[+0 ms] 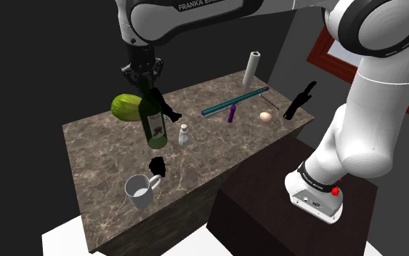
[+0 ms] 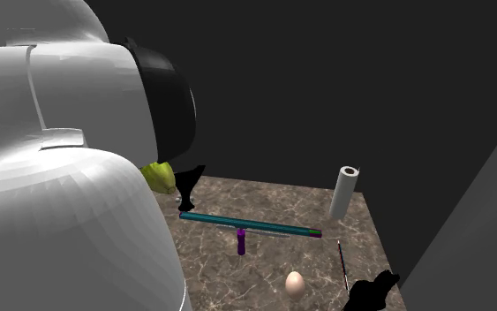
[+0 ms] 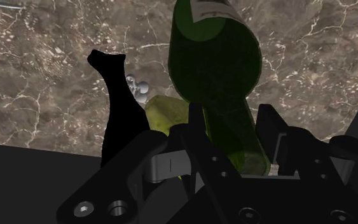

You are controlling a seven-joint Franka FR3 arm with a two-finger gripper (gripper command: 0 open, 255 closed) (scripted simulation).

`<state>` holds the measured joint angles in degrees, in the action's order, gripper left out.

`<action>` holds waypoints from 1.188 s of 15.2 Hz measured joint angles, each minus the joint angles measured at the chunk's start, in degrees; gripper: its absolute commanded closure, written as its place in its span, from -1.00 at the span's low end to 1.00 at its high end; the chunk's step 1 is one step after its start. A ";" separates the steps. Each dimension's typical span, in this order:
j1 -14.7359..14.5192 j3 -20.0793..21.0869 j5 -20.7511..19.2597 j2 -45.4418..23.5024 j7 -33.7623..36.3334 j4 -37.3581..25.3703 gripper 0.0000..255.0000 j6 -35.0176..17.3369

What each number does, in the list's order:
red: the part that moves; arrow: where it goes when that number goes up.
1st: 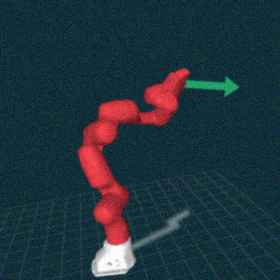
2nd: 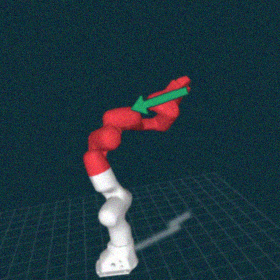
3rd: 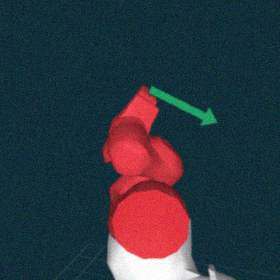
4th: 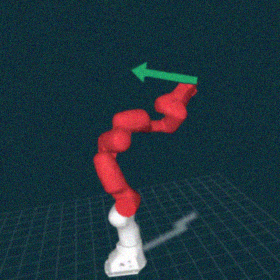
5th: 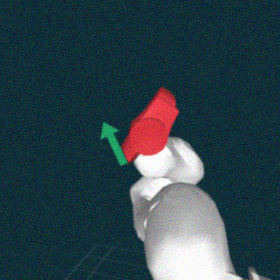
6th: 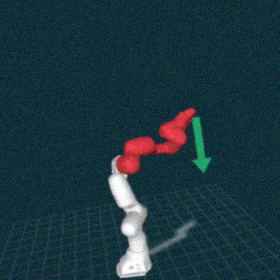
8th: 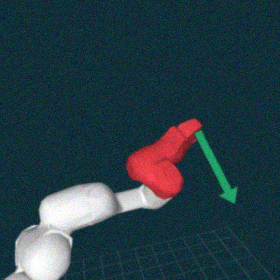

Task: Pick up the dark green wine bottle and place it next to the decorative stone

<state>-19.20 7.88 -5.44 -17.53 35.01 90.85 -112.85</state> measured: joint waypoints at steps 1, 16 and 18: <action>0.00 0.00 0.00 0.00 0.00 0.00 -1.00 -0.01; -0.20 0.19 0.30 1.30 -0.25 -5.42 -1.00 6.66; -0.19 0.19 0.31 1.32 -0.25 -5.41 -1.00 6.67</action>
